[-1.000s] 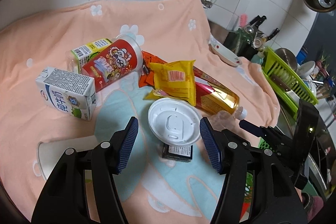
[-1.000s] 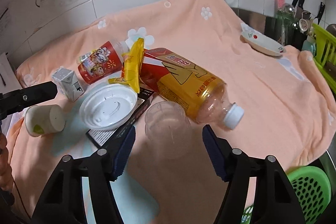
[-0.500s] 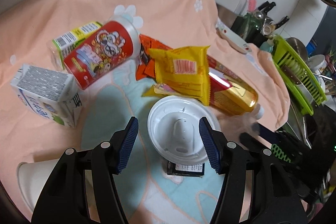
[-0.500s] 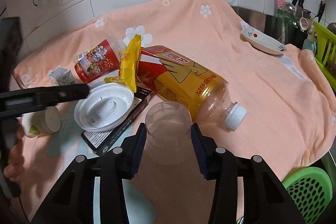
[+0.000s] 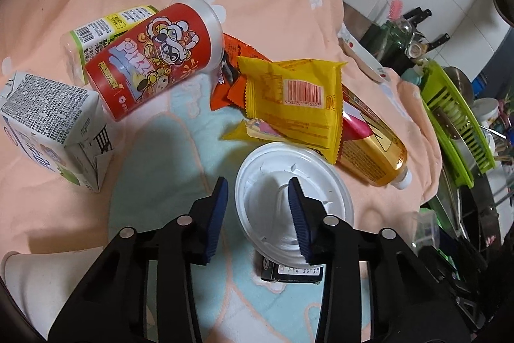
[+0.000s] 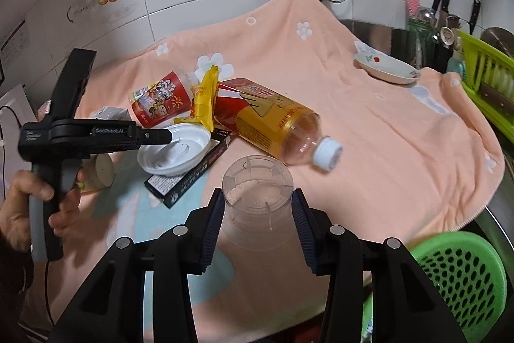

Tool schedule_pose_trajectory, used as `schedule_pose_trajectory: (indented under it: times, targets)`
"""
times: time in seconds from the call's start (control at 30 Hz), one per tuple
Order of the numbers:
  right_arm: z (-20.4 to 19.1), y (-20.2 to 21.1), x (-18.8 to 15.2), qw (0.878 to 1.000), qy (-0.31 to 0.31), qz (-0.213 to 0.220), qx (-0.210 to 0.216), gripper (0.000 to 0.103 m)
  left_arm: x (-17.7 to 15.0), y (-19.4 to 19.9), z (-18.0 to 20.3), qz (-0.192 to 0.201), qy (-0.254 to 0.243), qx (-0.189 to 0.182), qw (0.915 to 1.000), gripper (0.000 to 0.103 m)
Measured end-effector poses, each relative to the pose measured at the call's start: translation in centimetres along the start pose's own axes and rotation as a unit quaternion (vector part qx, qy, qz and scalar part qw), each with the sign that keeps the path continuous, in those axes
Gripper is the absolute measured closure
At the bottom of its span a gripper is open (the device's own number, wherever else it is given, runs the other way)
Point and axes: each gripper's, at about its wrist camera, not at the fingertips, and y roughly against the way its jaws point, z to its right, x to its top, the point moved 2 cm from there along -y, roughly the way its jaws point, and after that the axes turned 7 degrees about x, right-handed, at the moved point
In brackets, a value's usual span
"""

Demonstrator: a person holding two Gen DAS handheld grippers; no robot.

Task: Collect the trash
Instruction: 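Reach the left gripper to the white cup lid and grasp it, then carry the lid to the green basket with the left gripper and release it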

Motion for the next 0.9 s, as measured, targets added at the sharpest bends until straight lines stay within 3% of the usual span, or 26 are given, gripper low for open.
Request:
schedule_pose_trajectory:
  times: [0.1,0.17,0.27,0.5,0.9]
  targets:
    - [0.4,1.1,-0.6,1.000,-0.002,0.005,-0.008,0.061,-0.1,-0.2,-0.1,-0.003,0.005,-0.007,1.0000,0.074]
    - [0.8,1.8,-1.0,1.000,-0.002,0.007,-0.014,0.061,-0.2,-0.3,0.1,-0.005,0.003,-0.006,1.0000,0.086]
    - [1.2,2.8,-1.5,1.000,-0.006,0.010,-0.022,0.061,-0.5,-0.2,0.3,-0.003,0.002,-0.002,1.0000,0.096]
    - [2.9,5.3,-3.4,0.999,-0.027,0.016,-0.044,0.061,-1.4,2.5,1.1,0.028,-0.006,0.015,0.9995,0.098]
    - [6.5,10.4,-7.7,0.992,-0.059,0.018,-0.106,0.061,-4.3,8.8,5.4,0.069,-0.047,-0.038,0.9958,0.098]
